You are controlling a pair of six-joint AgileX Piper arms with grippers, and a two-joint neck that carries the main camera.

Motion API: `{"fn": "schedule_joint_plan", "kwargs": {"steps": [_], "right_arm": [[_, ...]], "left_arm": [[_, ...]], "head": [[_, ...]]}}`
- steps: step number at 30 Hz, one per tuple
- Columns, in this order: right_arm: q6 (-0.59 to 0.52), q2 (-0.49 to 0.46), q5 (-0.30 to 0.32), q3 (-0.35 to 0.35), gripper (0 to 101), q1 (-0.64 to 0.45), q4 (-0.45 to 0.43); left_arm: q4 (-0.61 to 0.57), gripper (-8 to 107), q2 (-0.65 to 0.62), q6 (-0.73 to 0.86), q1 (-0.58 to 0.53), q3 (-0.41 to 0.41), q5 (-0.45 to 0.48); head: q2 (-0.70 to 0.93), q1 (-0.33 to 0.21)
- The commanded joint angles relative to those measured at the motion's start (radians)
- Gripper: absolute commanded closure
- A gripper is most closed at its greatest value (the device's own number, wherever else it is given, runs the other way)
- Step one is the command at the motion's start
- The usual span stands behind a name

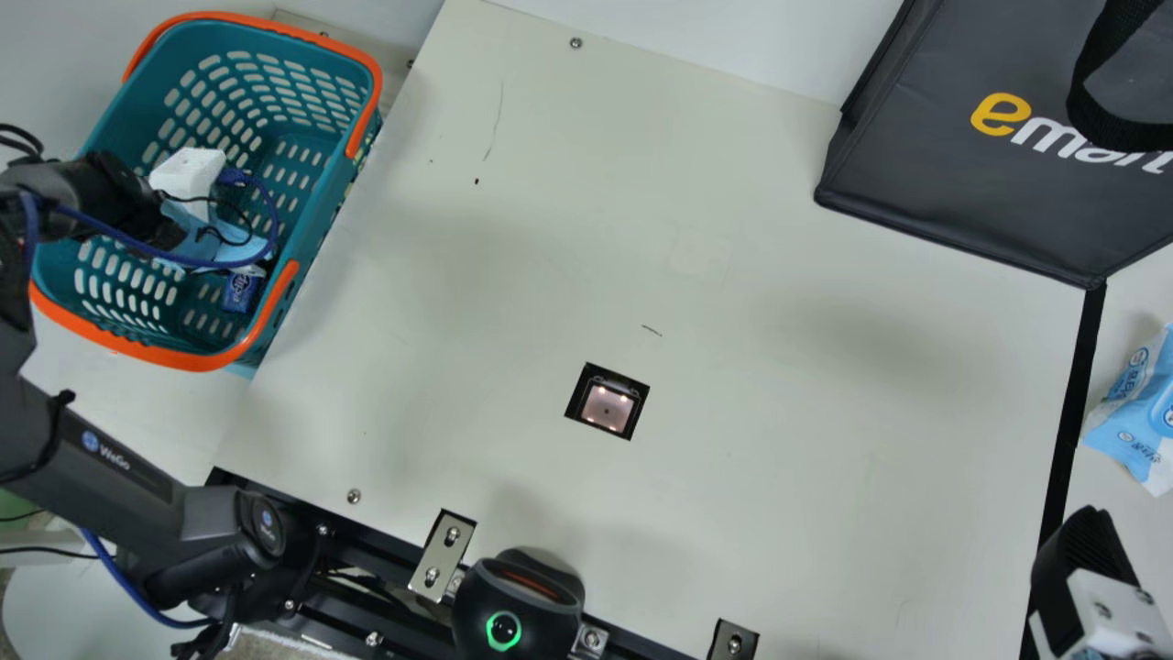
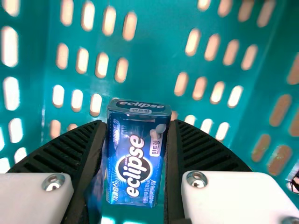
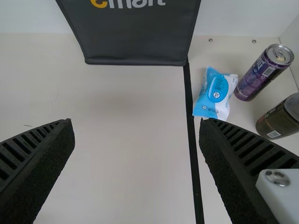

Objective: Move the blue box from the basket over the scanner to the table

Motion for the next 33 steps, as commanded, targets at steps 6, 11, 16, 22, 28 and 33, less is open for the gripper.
{"fn": "schedule_joint_plan", "kwargs": {"steps": [6, 11, 16, 22, 28, 33], "right_arm": [[0.000, 0.000, 0.000, 0.000, 6, 0.000, 0.000], [0.000, 0.000, 0.000, 0.000, 6, 0.000, 0.000], [0.000, 0.000, 0.001, 0.000, 6, 0.000, 0.001], [0.000, 0.000, 0.001, 0.000, 6, 0.000, 0.001], [0.000, 0.000, 0.001, 0.000, 6, 0.000, 0.001], [0.000, 0.000, 0.001, 0.000, 6, 0.000, 0.001]], "left_arm": [[0.045, 107, -0.094, -0.061, -0.019, -0.011, 0.066], [0.091, 107, -0.150, -0.121, -0.032, -0.033, 0.119], [0.117, 107, -0.205, -0.170, -0.044, -0.066, 0.179], [0.132, 107, -0.274, -0.216, -0.060, -0.114, 0.256], [0.131, 107, -0.337, -0.253, -0.081, -0.174, 0.337], [0.110, 107, -0.389, -0.271, -0.106, -0.229, 0.408]], "head": [[0.002, -0.030], [0.002, -0.030], [0.002, -0.030], [0.002, -0.030], [0.002, -0.030], [0.002, -0.030]]}}
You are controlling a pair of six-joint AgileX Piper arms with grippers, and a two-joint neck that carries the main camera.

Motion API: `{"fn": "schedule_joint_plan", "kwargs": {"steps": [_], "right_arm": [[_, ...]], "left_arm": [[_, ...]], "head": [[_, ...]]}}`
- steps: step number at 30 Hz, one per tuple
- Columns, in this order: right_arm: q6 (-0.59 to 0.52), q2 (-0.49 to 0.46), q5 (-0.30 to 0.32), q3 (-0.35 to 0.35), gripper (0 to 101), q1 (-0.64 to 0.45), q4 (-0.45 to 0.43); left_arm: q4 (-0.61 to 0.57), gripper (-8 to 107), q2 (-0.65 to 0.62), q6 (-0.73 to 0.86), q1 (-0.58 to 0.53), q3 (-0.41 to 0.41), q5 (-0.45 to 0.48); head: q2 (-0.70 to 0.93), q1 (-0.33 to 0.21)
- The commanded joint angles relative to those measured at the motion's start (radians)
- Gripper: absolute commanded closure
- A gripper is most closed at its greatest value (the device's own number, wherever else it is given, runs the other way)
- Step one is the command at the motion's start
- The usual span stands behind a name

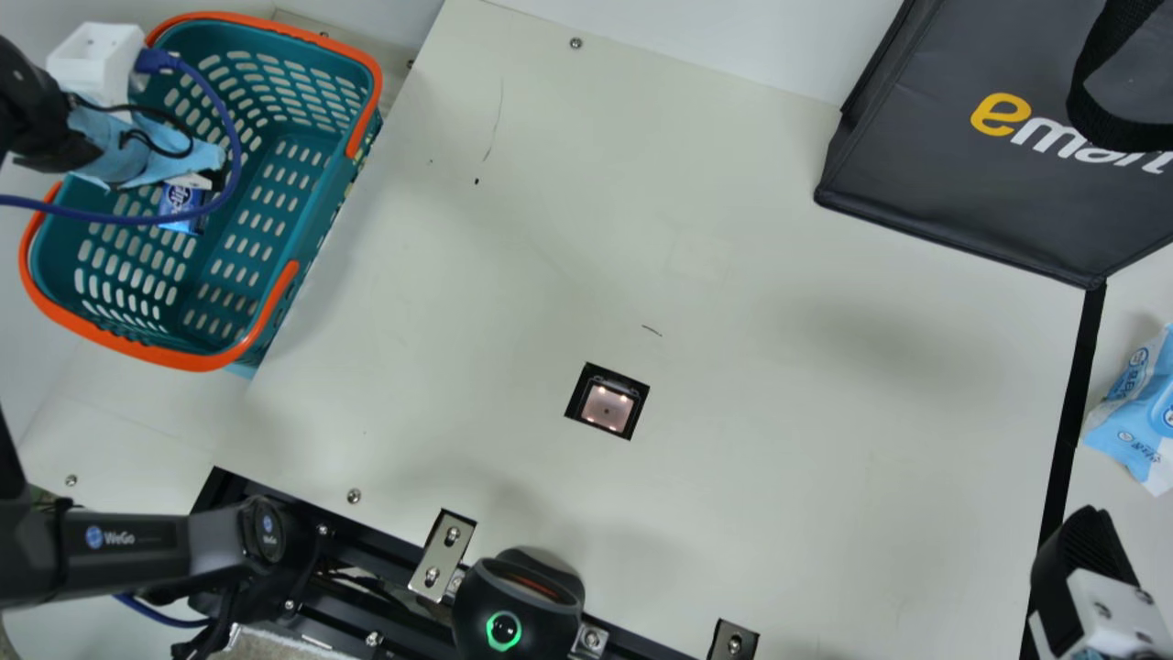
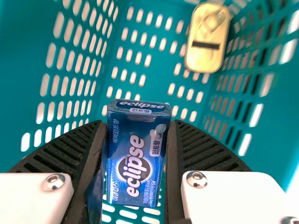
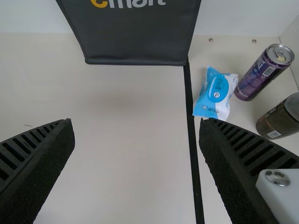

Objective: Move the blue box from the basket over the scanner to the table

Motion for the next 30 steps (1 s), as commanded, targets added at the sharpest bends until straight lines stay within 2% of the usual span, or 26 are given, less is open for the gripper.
{"fn": "schedule_joint_plan", "kwargs": {"steps": [1, 8, 15, 30], "right_arm": [[0.000, 0.000, 0.000, 0.000, 6, 0.000, 0.000], [0.000, 0.000, 0.000, 0.000, 6, 0.000, 0.000], [0.000, 0.000, 0.000, 0.000, 6, 0.000, 0.000], [0.000, 0.000, 0.000, 0.000, 6, 0.000, 0.000]], "left_arm": [[-0.010, 107, -0.021, -0.003, -0.009, -0.023, 0.034], [-0.052, 107, -0.099, -0.013, -0.070, -0.076, 0.125], [-0.059, 107, -0.174, -0.062, -0.183, -0.079, 0.182], [0.016, 107, -0.268, -0.321, -0.557, -0.044, 0.232]], "head": [[0.004, -0.030], [0.004, -0.030], [0.004, -0.030], [0.004, -0.030]]}}
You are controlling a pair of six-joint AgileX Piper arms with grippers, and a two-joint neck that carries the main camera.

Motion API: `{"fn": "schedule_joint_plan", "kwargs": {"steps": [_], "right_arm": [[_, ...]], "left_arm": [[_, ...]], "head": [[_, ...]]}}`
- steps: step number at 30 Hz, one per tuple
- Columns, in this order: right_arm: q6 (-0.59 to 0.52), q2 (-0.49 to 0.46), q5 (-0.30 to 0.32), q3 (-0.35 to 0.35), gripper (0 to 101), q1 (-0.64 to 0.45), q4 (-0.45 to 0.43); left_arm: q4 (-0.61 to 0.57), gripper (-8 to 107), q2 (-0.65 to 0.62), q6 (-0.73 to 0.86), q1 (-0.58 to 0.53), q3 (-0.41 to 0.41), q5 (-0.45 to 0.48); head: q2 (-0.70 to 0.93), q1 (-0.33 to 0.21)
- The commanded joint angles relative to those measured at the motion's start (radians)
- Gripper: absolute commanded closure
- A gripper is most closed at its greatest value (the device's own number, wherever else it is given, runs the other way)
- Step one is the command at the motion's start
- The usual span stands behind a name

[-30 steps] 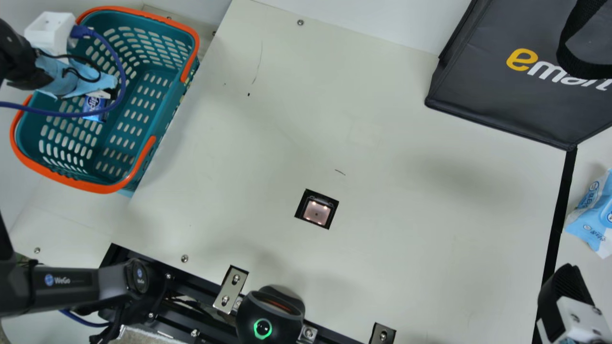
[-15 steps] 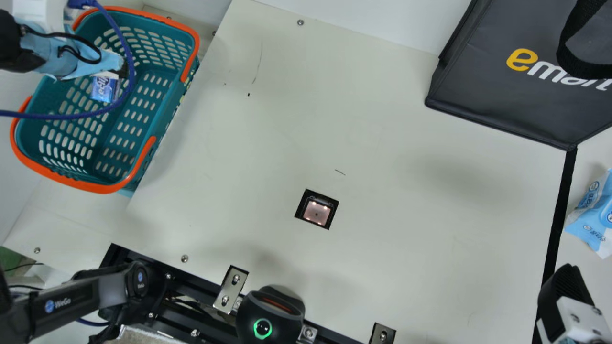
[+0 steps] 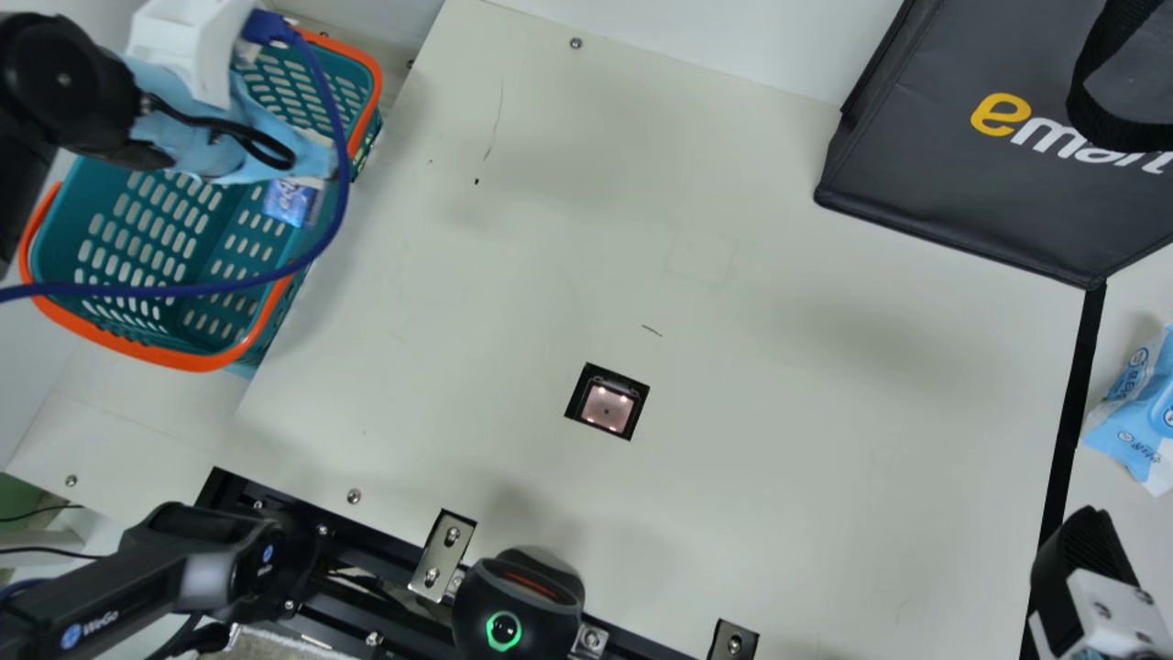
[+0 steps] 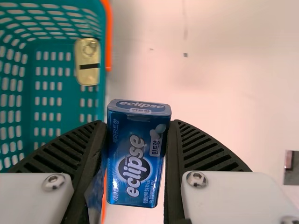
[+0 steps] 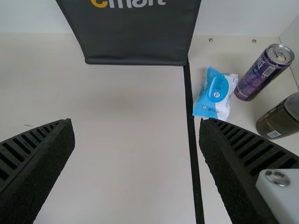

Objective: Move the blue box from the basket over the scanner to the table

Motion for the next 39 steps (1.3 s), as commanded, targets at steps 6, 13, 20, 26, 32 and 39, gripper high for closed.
{"fn": "schedule_joint_plan", "kwargs": {"steps": [6, 13, 20, 26, 32, 39], "right_arm": [[0.000, 0.000, 0.000, 0.000, 6, 0.000, 0.000], [0.000, 0.000, 0.000, 0.000, 6, 0.000, 0.000], [0.000, 0.000, 0.000, 0.000, 6, 0.000, 0.000], [0.000, 0.000, 0.000, 0.000, 6, 0.000, 0.000], [0.000, 0.000, 0.001, 0.000, 6, 0.000, 0.000], [0.000, 0.000, 0.001, 0.000, 6, 0.000, 0.000]], "left_arm": [[0.054, 107, 0.000, -0.183, -0.237, 0.009, 0.003], [0.109, 107, 0.029, -0.358, -0.435, 0.013, 0.005], [0.146, 107, 0.093, -0.546, -0.614, -0.002, 0.015], [0.146, 107, 0.163, -0.696, -0.727, -0.030, 0.034], [0.136, 107, 0.227, -0.820, -0.800, -0.053, 0.046], [0.121, 107, 0.287, -0.932, -0.849, -0.065, 0.043]], "head": [[0.002, -0.030], [0.002, -0.030], [0.002, -0.030], [0.002, -0.030], [0.002, -0.030], [0.002, -0.030]]}}
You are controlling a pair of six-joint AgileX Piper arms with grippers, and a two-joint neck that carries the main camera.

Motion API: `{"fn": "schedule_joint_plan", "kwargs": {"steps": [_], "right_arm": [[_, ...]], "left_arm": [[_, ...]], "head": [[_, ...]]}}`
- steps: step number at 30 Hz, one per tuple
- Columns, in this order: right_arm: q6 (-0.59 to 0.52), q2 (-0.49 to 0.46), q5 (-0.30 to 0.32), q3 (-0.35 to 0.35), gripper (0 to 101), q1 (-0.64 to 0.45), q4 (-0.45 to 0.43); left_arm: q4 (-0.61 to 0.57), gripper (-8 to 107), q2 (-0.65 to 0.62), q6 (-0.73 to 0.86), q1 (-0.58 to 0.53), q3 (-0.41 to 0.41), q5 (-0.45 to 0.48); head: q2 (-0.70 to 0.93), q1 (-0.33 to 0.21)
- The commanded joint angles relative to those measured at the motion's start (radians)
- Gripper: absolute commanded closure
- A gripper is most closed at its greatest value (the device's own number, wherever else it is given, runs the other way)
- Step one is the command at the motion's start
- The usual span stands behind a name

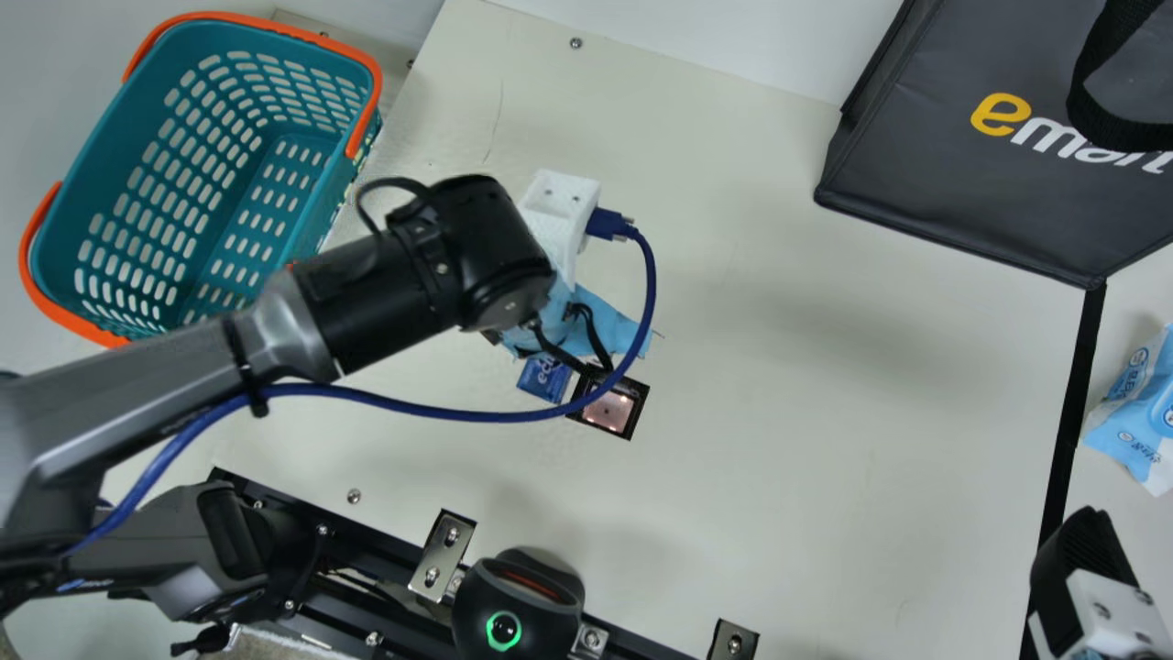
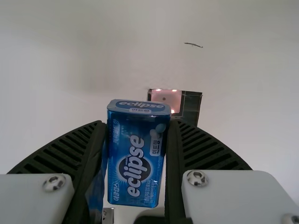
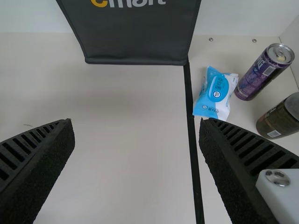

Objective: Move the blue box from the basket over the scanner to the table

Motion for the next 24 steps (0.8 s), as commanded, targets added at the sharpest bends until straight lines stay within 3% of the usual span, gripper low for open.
{"fn": "schedule_joint_plan", "kwargs": {"steps": [1, 24], "right_arm": [[0.000, 0.000, 0.000, 0.000, 6, 0.000, 0.000], [0.000, 0.000, 0.000, 0.000, 6, 0.000, 0.000]], "left_arm": [[-0.003, 107, 0.013, -0.041, -0.011, -0.001, -0.007], [0.034, 107, 0.175, -0.216, -0.091, 0.081, -0.200]], "head": [[0.004, -0.029], [0.004, -0.029]]}}
